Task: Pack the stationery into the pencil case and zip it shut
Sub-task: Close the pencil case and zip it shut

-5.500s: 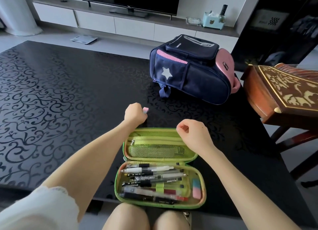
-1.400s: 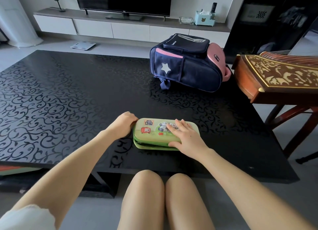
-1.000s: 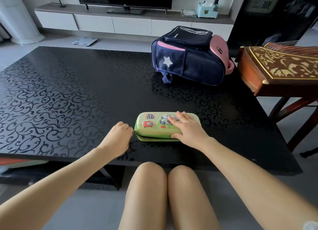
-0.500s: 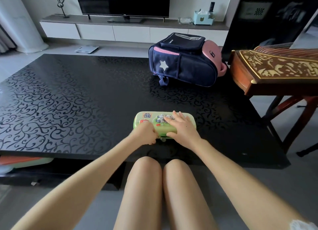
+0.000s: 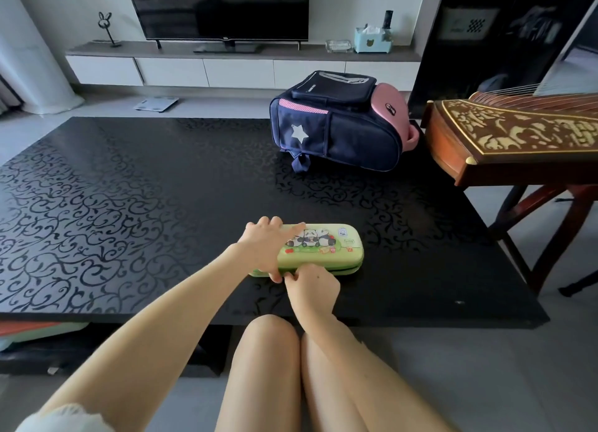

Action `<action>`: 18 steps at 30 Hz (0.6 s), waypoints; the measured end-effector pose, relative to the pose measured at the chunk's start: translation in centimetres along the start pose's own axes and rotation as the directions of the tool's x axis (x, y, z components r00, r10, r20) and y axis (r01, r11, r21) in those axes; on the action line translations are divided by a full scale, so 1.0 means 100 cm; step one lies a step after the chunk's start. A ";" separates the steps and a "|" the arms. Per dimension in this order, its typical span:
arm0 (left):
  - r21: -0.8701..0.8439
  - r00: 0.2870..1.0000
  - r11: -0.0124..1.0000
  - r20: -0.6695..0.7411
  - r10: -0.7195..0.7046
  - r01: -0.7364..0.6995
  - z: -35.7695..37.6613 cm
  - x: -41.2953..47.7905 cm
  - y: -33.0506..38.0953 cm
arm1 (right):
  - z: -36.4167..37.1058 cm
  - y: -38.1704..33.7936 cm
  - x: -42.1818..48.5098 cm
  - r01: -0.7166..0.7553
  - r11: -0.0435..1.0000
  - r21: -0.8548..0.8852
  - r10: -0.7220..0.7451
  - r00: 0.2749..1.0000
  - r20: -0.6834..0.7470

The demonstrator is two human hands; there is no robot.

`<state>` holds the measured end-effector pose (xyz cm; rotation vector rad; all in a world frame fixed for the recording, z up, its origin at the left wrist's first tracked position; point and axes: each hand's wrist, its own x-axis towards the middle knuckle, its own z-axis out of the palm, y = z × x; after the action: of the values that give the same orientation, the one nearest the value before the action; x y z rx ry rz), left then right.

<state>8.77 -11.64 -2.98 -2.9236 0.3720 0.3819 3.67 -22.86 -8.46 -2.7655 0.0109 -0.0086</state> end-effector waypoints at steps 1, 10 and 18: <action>-0.009 1.000 1.000 -0.010 -0.008 0.007 0.000 -0.001 -0.002 | 0.000 0.001 0.000 0.008 1.000 0.011 -0.008 1.000 -0.008; -0.067 0.995 0.998 -0.103 0.013 -0.020 0.013 -0.031 -0.008 | -0.022 0.055 0.001 0.313 0.945 -0.097 -0.315 0.949 0.001; 0.018 0.984 0.991 -0.111 0.137 -0.135 0.020 -0.037 -0.022 | -0.048 0.124 0.055 0.321 0.942 -0.097 -0.319 0.947 0.029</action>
<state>5.41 -8.35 -3.64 -2.9258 0.5902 0.2336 9.07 -36.18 -8.54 -2.8348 -0.4539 -0.0785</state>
